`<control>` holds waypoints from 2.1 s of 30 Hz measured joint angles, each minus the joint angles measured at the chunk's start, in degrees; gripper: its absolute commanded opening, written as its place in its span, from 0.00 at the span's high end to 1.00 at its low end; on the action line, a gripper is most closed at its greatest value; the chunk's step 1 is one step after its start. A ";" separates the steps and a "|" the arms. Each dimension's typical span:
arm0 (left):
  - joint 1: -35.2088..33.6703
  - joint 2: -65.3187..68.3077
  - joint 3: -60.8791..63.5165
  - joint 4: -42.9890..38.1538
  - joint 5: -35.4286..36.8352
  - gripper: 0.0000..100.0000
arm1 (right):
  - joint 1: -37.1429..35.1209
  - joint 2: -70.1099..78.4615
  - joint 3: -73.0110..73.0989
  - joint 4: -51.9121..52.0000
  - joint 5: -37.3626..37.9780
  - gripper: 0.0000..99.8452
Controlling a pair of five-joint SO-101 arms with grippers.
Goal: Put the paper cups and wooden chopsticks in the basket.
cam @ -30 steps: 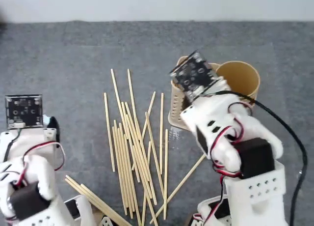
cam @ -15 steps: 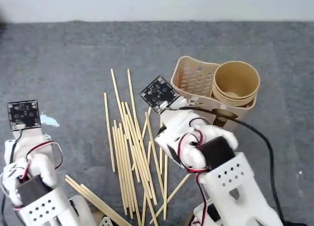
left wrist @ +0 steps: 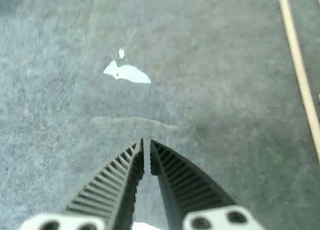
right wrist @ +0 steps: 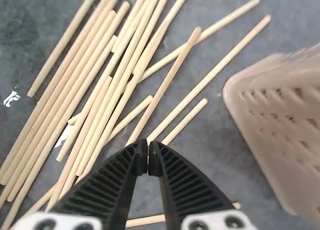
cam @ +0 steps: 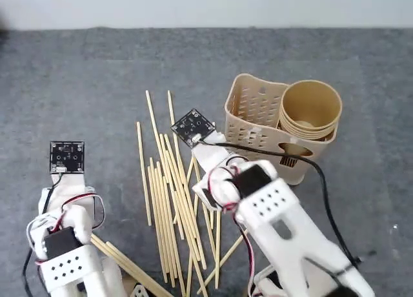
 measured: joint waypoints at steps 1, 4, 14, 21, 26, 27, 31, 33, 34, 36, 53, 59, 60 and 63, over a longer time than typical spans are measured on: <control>0.09 0.00 0.00 0.00 0.00 0.97 | 0.00 1.49 -0.70 -0.18 -1.05 0.96; 0.44 0.00 0.00 0.00 0.00 0.97 | -1.49 5.01 -2.90 -0.70 -2.81 0.93; -1.05 0.00 2.11 -1.14 -2.11 0.97 | -4.84 17.58 -3.69 -8.79 -11.69 0.74; -2.20 0.00 2.64 -1.58 -2.11 0.97 | -5.54 24.70 -3.78 -16.00 -13.01 0.74; -2.11 0.00 2.64 -1.58 -2.11 0.97 | -7.47 29.71 -7.82 -16.97 -13.01 0.74; -2.11 0.00 2.64 -1.58 -2.11 0.97 | -7.65 31.03 -8.62 -16.97 -13.01 0.74; -2.11 0.00 2.64 -1.58 -2.11 0.97 | -7.56 36.75 -11.52 -16.97 -13.10 0.74; -2.11 0.00 2.64 -1.58 -2.11 0.97 | -7.65 38.68 -11.87 -17.05 -13.10 0.75; -2.11 0.00 2.64 -1.58 -2.11 0.97 | -7.74 39.21 -12.31 -17.05 -13.10 0.77; -2.11 0.00 2.64 -1.58 -2.11 0.97 | -7.74 39.56 -12.75 -16.79 -13.10 0.84; -2.11 0.00 3.52 -2.29 -2.11 0.97 | -4.75 36.66 -13.63 -10.37 -11.25 0.99; -2.11 0.00 3.52 -2.29 -2.11 0.97 | -4.84 28.75 -13.45 -6.95 -9.49 0.99; -2.11 0.00 3.52 -2.29 -2.11 0.97 | -4.84 27.25 -13.45 -6.59 -8.88 0.99; -2.11 0.00 3.52 -2.29 -2.11 0.97 | -4.84 22.86 -13.45 -6.15 -7.12 0.99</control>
